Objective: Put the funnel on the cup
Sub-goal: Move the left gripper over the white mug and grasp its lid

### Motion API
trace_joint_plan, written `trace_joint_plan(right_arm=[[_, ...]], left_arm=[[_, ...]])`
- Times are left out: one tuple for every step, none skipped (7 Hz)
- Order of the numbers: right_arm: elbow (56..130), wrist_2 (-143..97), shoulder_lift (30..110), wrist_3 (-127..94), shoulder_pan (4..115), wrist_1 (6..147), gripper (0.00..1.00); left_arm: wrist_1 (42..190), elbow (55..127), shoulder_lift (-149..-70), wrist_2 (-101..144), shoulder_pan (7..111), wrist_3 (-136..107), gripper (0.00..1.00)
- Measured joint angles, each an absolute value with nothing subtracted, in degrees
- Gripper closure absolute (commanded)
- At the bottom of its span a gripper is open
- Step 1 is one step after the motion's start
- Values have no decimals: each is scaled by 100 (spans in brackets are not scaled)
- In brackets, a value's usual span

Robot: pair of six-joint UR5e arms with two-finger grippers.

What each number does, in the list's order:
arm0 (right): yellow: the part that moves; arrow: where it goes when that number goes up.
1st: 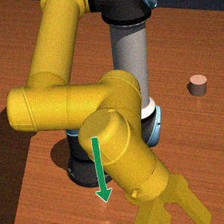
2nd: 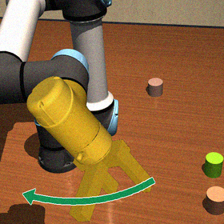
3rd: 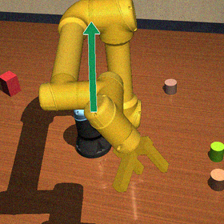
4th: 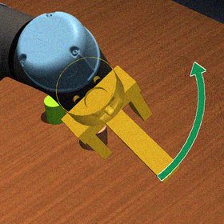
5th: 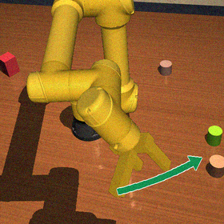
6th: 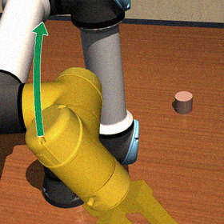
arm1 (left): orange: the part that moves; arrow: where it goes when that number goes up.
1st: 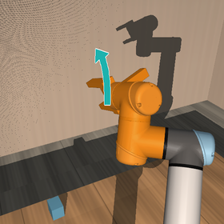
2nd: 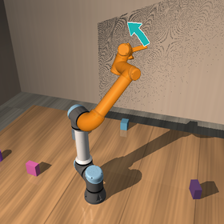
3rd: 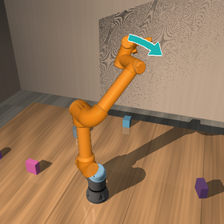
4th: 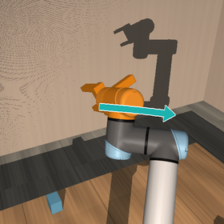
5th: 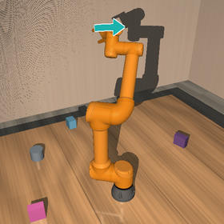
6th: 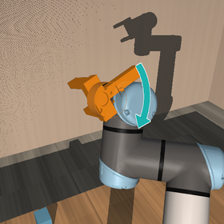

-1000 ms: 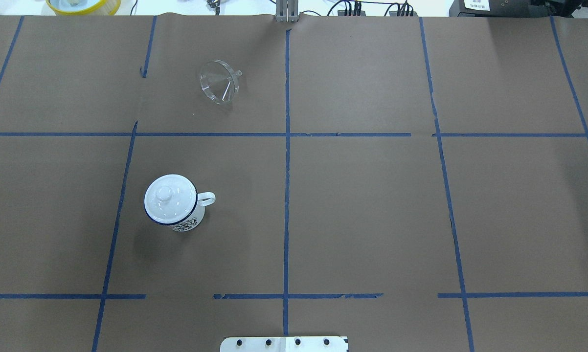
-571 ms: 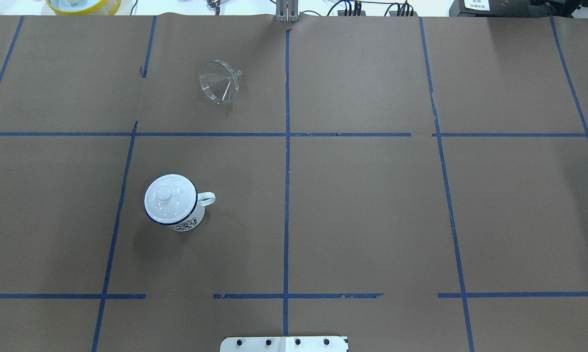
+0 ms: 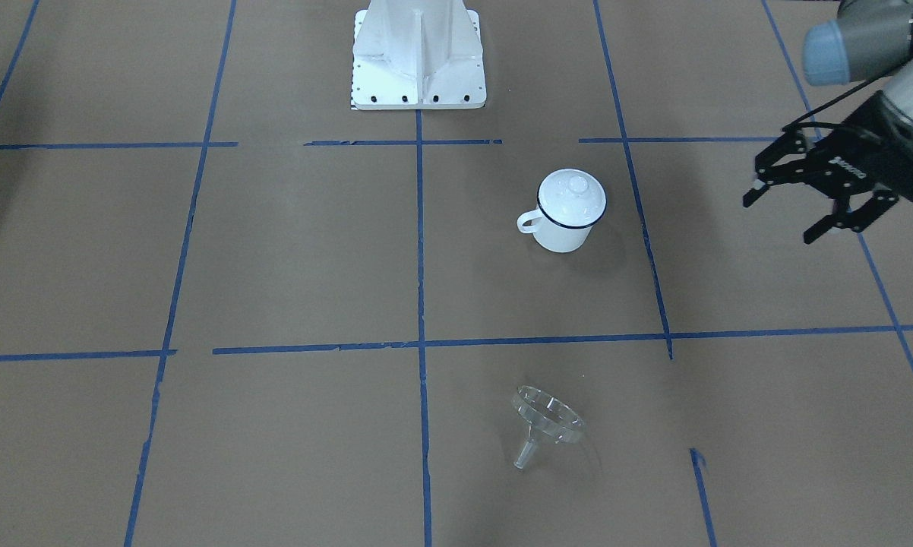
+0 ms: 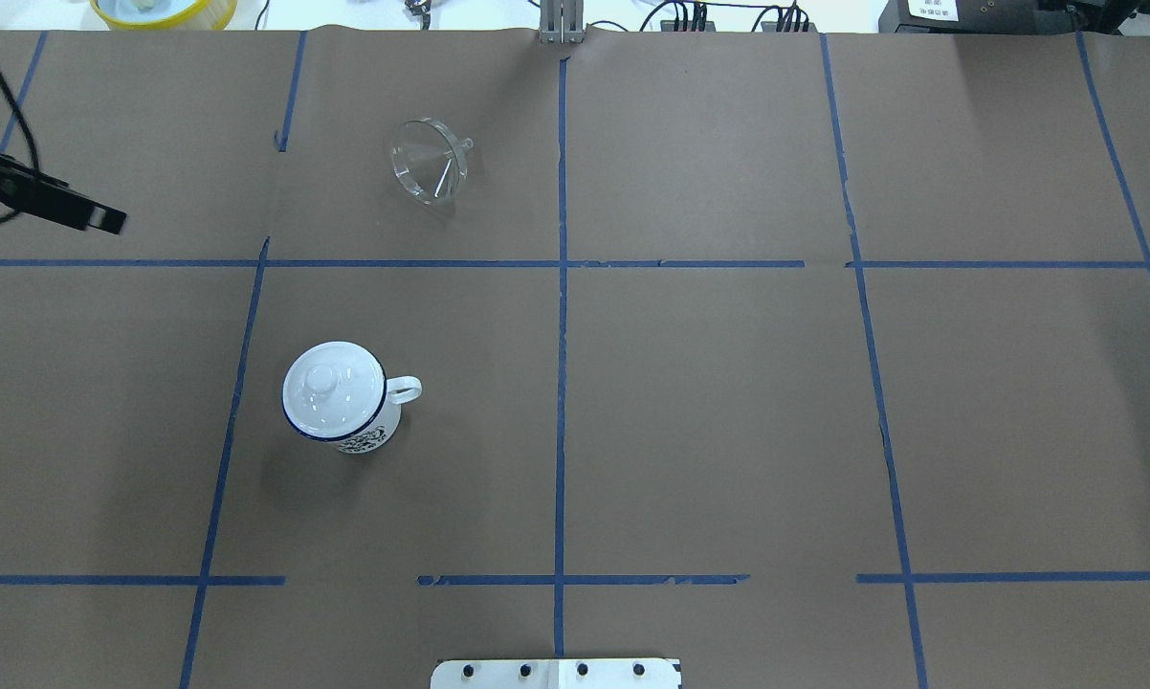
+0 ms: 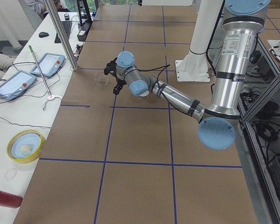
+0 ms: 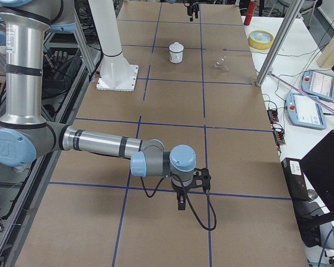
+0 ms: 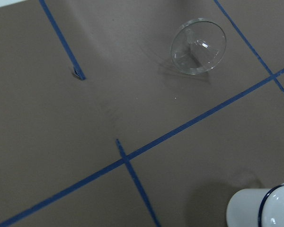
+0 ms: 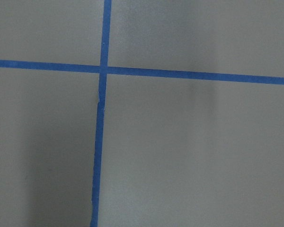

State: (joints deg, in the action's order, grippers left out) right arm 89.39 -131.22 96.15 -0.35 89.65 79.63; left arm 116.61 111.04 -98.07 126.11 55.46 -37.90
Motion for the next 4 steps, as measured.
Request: trace_joint_plan(right_arm=[[8939,-13122,9615,-35,8965,7963,0],[8939,-13122,9615,-35,8965,7963,0],[8939,-13122,9615,-35,8965,7963,0],[8939,-13122,9615,-35,8965,7963,0]], left_arm=[[11131,11375,-9984,12092,5024,-4327,0],[10428,11612,-10281,11653,4561,-4826,0],[9808,11743,-10611,11214,4086,-5365,0],[9418,11786,-10853,10803,3695,-5802,4]])
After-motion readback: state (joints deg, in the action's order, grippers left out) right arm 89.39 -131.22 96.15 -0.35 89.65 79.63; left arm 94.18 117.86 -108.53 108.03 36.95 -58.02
